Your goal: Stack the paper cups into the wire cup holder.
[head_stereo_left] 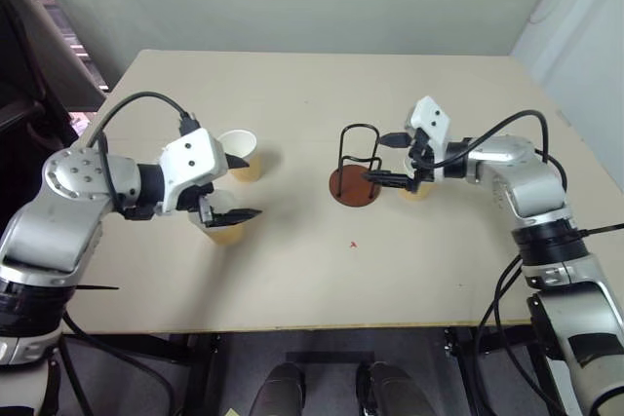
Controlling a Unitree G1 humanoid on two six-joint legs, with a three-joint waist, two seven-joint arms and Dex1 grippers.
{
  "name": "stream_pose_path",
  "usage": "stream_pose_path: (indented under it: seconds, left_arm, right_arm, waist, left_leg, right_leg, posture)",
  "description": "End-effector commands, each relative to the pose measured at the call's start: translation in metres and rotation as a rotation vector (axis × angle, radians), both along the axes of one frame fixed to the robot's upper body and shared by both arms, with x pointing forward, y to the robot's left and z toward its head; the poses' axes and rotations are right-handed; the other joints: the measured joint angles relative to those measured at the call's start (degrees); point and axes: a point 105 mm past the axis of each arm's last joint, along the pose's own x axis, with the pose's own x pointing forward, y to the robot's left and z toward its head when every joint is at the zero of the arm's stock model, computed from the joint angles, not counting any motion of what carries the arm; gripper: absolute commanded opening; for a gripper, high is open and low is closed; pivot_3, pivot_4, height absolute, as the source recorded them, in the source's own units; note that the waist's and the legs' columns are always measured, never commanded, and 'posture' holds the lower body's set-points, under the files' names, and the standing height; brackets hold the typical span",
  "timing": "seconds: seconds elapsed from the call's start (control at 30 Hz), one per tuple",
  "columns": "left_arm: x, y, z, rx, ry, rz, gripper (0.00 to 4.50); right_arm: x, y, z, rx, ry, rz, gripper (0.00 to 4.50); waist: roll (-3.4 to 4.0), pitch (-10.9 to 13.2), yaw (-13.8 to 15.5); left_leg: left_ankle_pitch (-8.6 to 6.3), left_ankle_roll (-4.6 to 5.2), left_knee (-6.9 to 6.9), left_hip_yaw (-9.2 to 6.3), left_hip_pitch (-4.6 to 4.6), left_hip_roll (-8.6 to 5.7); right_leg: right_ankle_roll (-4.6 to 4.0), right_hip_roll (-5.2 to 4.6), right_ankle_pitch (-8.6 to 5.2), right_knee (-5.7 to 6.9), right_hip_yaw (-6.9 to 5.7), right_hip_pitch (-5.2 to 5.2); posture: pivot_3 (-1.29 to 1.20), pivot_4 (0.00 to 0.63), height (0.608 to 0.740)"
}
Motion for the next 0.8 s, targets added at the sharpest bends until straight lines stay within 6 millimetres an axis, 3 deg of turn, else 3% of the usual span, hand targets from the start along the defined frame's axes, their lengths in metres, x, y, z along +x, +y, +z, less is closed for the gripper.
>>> stream_pose_path:
  seconds: [0.03,0.23,0.3,0.4,0.53,0.7,0.8]
  left_arm:
    - [-0.003,0.002,0.016,0.003,-0.062,0.011,4.5]
    - [-0.004,0.001,0.018,0.008,-0.063,0.012,4.5]
    - [-0.003,0.001,0.018,0.011,-0.064,0.011,4.5]
    - [-0.002,0.0,0.019,0.012,-0.065,0.007,4.5]
    - [-0.001,-0.001,0.019,0.016,-0.064,-0.005,4.5]
    - [-0.005,-0.004,0.016,0.038,-0.027,-0.067,4.5]
    - [-0.017,-0.011,0.006,0.058,0.043,-0.156,4.5]
  right_arm:
    - [0.0,0.005,0.015,0.012,-0.056,0.024,2.83]
    - [-0.001,0.009,0.013,0.023,-0.049,0.036,0.55]
    - [-0.002,0.01,0.012,0.026,-0.048,0.036,0.07]
    - [-0.003,0.01,0.014,0.035,-0.054,0.038,0.07]
    - [-0.015,0.011,0.032,0.052,-0.096,0.077,0.07]
    - [-0.076,0.02,0.051,-0.047,-0.113,0.362,0.07]
    - [-0.108,0.03,0.042,-0.114,-0.089,0.527,0.07]
  waist:
    - [0.0,0.0,0.0]
    - [0.0,0.0,0.0]
    - [0.0,0.0,0.0]
    - [0.0,0.0,0.0]
    - [0.01,0.0,0.0]
    - [-0.01,0.0,0.2]
    - [-0.05,0.0,0.1]
  left_leg:
    - [0.0,0.0,-0.03,-0.01,0.0,0.0]
    - [0.01,-0.02,-0.07,-0.01,0.07,0.0]
    - [0.02,-0.02,-0.06,-0.01,0.07,0.0]
    - [0.01,-0.02,-0.07,-0.01,0.06,0.0]
    - [0.02,-0.03,-0.1,-0.01,0.06,0.0]
    - [0.07,-0.12,-0.22,0.0,0.01,0.0]
    - [0.1,-0.18,-0.25,0.0,0.02,0.0]
  right_leg:
    - [0.0,0.0,0.0,0.02,0.0,0.0]
    - [-0.05,-0.01,0.05,0.1,0.0,0.0]
    - [-0.06,-0.01,0.05,0.1,0.0,0.0]
    - [-0.06,-0.01,0.05,0.09,0.0,0.0]
    - [-0.06,-0.01,0.05,0.06,-0.01,0.0]
    - [-0.06,-0.01,0.03,-0.01,-0.03,-0.04]
    - [-0.06,0.03,-0.01,-0.04,-0.03,-0.01]
  posture:
    - [0.0,0.15,0.74]
    - [0.0,0.15,0.74]
    - [0.0,0.15,0.74]
    - [0.0,0.15,0.74]
    - [0.0,0.15,0.74]
    - [0.0,0.15,0.74]
    - [0.0,0.15,0.74]
